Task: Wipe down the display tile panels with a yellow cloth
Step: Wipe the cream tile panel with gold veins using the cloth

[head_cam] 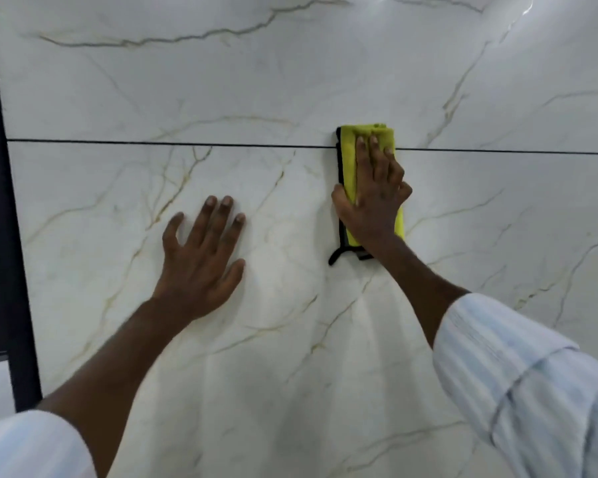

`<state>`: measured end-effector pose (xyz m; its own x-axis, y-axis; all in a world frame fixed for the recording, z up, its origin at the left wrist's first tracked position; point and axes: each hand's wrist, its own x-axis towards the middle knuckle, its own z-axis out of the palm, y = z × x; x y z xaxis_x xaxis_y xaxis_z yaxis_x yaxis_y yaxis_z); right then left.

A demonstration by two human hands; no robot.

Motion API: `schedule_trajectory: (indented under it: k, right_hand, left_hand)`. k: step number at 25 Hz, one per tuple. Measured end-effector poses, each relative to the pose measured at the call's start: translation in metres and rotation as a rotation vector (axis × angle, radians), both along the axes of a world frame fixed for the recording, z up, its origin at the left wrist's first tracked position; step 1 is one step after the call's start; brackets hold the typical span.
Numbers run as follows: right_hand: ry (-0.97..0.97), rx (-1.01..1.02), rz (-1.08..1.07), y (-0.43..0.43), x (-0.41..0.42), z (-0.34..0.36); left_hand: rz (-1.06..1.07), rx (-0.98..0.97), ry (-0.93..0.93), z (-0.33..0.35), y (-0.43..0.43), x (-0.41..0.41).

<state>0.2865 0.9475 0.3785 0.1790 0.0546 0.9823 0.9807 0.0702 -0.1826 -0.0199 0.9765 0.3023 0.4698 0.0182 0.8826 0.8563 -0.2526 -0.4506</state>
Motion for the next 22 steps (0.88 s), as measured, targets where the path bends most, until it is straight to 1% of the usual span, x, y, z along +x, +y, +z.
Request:
schedule_trajectory:
  k: [1, 3, 6, 8, 10, 11, 14, 16, 18, 19, 22]
  right_hand:
    - [0.020, 0.013, -0.007, 0.003, -0.001, 0.006]
    - [0.014, 0.053, -0.027, 0.007, -0.003, -0.016]
    - [-0.016, 0.064, -0.046, 0.007, -0.012, -0.098]
    - [0.019, 0.035, -0.029, 0.004, -0.023, -0.136]
    - [0.075, 0.016, -0.002, 0.004, -0.033, -0.125]
    - [0.083, 0.014, 0.009, 0.003, -0.037, -0.102]
    - [0.084, -0.010, 0.030, 0.002, -0.058, -0.006]
    - [0.083, -0.012, 0.036, 0.003, -0.078, 0.023]
    - [0.064, 0.020, 0.042, 0.006, -0.082, 0.016]
    - [0.045, 0.039, 0.023, 0.007, -0.080, -0.002]
    - [-0.062, 0.121, -0.060, 0.012, -0.071, -0.090]
  left_hand:
    - [-0.002, 0.005, -0.016, -0.004, 0.002, 0.003]
    - [-0.009, 0.011, -0.063, -0.007, 0.004, 0.008]
    - [-0.029, 0.015, -0.065, -0.007, 0.005, 0.007]
    - [-0.054, 0.000, -0.063, -0.007, 0.004, 0.006]
    - [-0.074, -0.029, -0.069, -0.012, 0.006, 0.007]
    - [-0.077, -0.036, -0.063, -0.016, 0.006, 0.009]
    - [-0.092, -0.048, -0.061, -0.016, 0.006, 0.011]
    - [-0.093, -0.049, -0.056, -0.015, 0.007, 0.010]
    - [-0.083, -0.052, -0.052, -0.016, 0.005, 0.011]
    - [-0.080, -0.054, -0.057, -0.017, 0.005, 0.012]
    - [-0.079, -0.034, -0.056, -0.019, 0.010, 0.012]
